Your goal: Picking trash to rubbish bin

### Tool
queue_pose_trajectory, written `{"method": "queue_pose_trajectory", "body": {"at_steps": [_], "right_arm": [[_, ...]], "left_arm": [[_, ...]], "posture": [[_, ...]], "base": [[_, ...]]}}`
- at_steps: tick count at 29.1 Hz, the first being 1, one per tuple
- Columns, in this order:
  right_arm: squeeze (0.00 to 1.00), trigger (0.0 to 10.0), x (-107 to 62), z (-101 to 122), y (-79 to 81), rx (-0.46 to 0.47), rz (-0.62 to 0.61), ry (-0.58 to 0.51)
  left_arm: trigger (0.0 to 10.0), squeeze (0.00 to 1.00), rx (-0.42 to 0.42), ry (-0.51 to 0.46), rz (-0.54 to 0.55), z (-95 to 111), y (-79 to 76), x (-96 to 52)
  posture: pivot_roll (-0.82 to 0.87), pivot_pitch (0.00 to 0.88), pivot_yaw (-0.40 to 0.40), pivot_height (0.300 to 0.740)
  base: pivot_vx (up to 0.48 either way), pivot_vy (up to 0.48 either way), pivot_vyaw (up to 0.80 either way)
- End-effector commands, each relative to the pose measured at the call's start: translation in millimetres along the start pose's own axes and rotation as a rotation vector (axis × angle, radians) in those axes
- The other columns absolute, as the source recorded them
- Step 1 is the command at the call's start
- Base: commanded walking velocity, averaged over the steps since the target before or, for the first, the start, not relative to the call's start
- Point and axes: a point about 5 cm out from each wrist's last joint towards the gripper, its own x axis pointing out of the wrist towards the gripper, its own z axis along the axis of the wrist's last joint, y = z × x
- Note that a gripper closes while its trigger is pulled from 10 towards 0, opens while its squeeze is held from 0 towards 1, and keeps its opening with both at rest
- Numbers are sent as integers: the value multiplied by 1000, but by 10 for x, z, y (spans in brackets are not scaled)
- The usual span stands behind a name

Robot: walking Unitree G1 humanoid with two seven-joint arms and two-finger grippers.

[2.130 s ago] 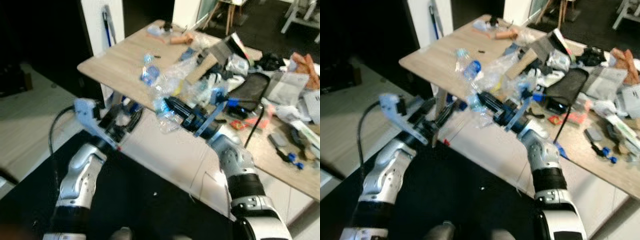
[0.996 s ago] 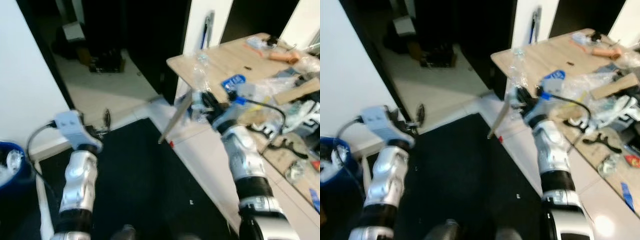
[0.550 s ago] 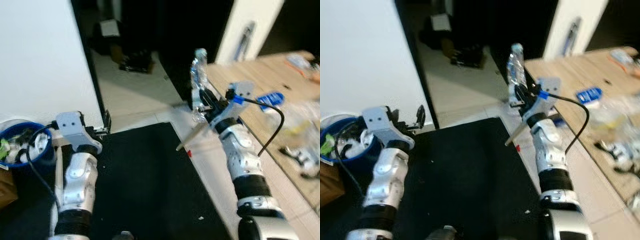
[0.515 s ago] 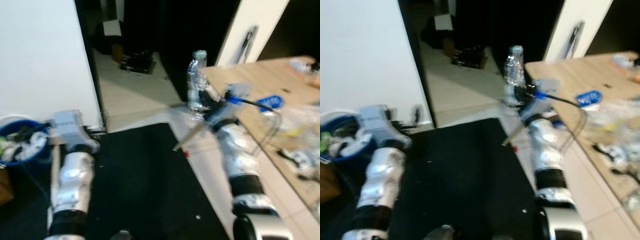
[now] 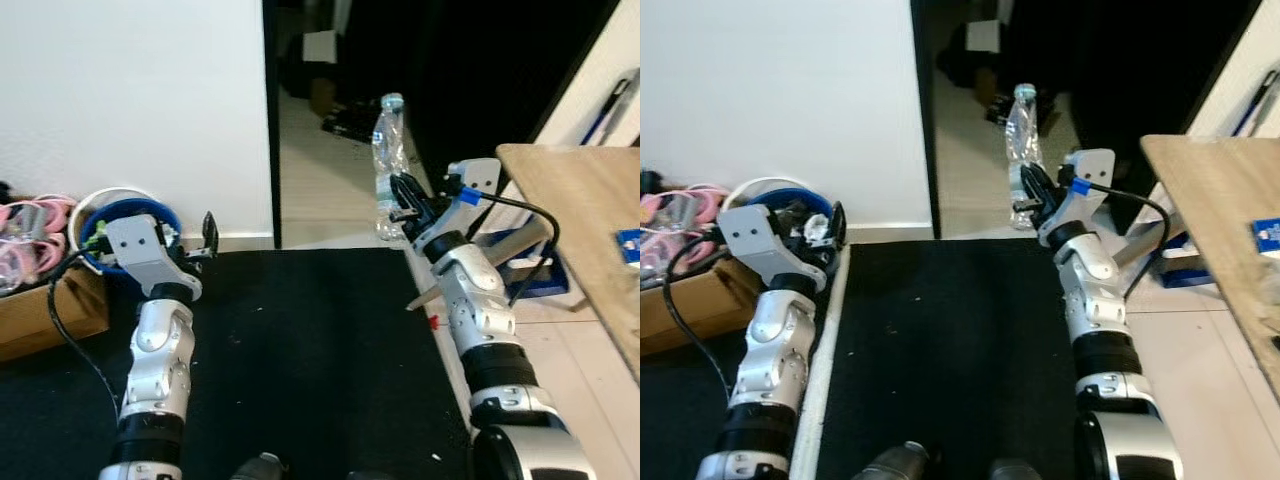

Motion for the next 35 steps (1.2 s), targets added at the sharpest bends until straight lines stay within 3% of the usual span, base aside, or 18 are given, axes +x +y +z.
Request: {"method": "queue_pose_trajectory", "body": {"at_steps": [1, 35], "right_arm": [[0, 10000, 30, 64, 49, 10, 18, -43], [0, 10000, 4, -69, 50, 20, 35, 3]], "left_arm": [[10000, 0, 12, 3, 0, -8, 21, -23], [10000, 0, 6, 18, -52, -40, -28, -21]], "posture": [[-65, 0, -42, 740], [-34, 0, -46, 740]], "base": [[0, 0, 669], [0, 0, 662]]}}
